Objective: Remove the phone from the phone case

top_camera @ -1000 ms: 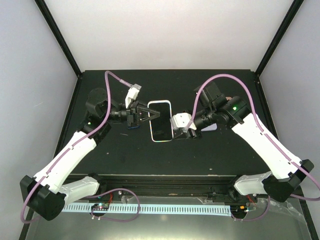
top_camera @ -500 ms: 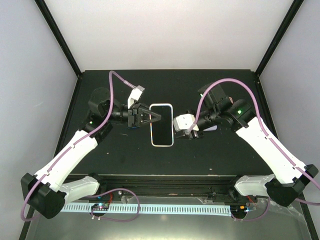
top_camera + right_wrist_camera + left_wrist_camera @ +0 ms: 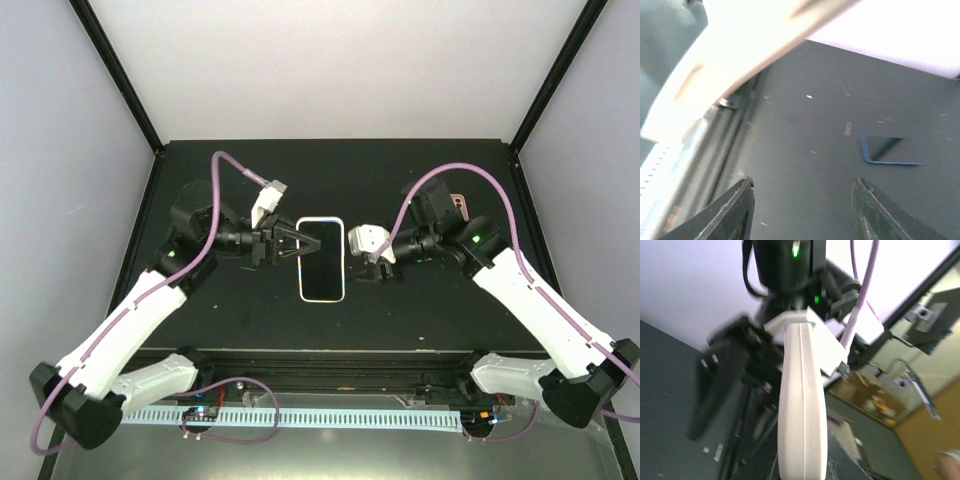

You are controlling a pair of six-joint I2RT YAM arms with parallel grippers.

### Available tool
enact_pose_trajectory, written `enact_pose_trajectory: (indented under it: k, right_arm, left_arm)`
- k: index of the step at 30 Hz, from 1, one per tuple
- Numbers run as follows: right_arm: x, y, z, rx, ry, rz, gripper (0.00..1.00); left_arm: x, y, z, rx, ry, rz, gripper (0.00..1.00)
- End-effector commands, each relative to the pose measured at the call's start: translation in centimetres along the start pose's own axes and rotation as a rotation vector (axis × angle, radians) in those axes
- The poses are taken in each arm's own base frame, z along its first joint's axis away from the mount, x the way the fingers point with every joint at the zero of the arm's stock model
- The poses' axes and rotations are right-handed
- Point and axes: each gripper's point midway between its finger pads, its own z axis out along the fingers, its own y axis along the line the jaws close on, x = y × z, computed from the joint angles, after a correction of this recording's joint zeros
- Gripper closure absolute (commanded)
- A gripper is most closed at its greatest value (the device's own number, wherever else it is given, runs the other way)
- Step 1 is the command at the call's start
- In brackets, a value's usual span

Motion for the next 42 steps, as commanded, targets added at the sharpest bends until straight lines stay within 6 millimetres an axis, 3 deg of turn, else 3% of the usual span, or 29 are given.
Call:
enact_pose_trajectory:
  k: [1,5,10,21,42]
  right_arm:
    - [-1.8,3.6,-0.2,-0.166,-0.166,0.225,0.46]
    - [-2.3,4.6,-0.5,-0.207,-0.207,0.298,0.46]
    - [-2.6,5.1,-0.7,-0.255,-0.203,0.331,0.5]
    - [-3.6,4.5,-0.7,-0.271,-0.231,0.336,0.67]
    - [-2.0,4.8,0.5,-0.299,-0.156,0.253,0.84]
  left_arm:
    - [-3.3,-2.9,-2.4,-0.168,-0.205,0.316,0.98]
    - [-3.0,-2.3,-3.4,-0.233,-0.288,0.363,0.98]
    - [-2.4,-2.0,-3.0,-0.193,-0.27,0.336,0.98]
    - [-1.5,-1.4,-2.5,-0.137,-0.246,0.284,0.98]
    - [-0.9,-3.1,-1.9,-0.038,-0.159,0.258,0.98]
